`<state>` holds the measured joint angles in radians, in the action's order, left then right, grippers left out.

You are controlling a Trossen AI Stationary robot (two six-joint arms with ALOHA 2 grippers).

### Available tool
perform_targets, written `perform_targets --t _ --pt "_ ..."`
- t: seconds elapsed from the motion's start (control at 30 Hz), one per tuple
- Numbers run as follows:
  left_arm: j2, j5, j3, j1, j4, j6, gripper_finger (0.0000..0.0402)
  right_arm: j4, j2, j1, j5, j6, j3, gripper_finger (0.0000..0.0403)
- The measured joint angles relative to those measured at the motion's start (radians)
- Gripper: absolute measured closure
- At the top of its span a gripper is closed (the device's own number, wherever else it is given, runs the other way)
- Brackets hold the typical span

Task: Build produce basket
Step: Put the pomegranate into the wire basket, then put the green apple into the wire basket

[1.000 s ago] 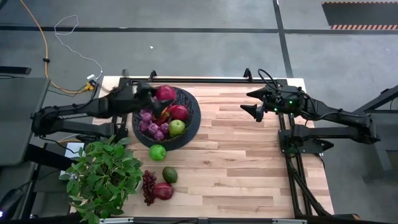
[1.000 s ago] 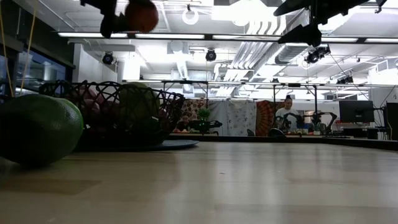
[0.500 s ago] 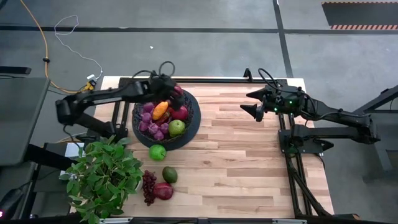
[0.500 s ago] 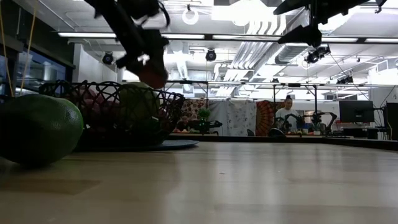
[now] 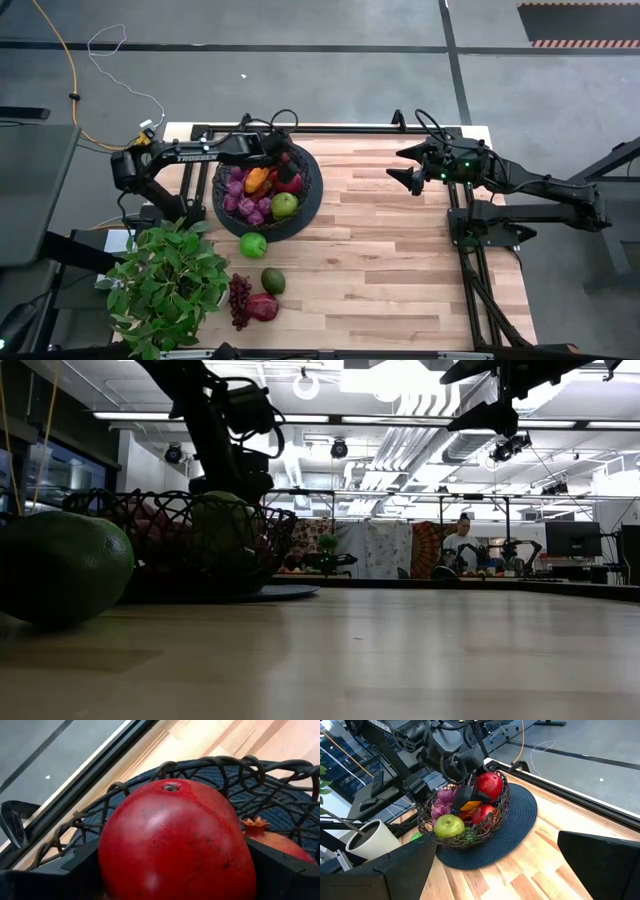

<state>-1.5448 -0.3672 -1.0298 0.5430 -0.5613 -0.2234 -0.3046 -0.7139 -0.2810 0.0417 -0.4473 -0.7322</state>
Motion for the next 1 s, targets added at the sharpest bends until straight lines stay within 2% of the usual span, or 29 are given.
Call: perform_targets --t 0.13,0.27,0.43,0.6,0.83,1.0 --pt "0.0 0.03 0.0 0.0 -0.004 0.002 0.0057 0.0 0.0 0.0 0.0 0.001 0.0 0.0006" --pt "0.0 0.094 -0.001 0.0 -0.003 0.076 0.0057 0.0 0.0 0.0 0.0 0.002 0.0 0.0006" --pt "0.0 0.054 -0.001 -0.001 -0.004 0.073 0.005 0.0 0.0 0.0 0.0 0.002 0.0 0.0006" --pt "0.013 0.042 -0.001 0.007 -0.003 0.08 0.0012 0.0 0.0 0.0 0.0 0.002 0.0 0.0006" --pt "0.068 0.083 -0.02 0.006 -0.012 0.082 0.0004 0.0 0.0 0.0 0.0 0.002 0.0 0.0006" --pt "0.14 0.116 -0.094 0.006 -0.046 0.087 0.0003 0.008 0.0 0.0 0.0 -0.006 0.0 0.0006"
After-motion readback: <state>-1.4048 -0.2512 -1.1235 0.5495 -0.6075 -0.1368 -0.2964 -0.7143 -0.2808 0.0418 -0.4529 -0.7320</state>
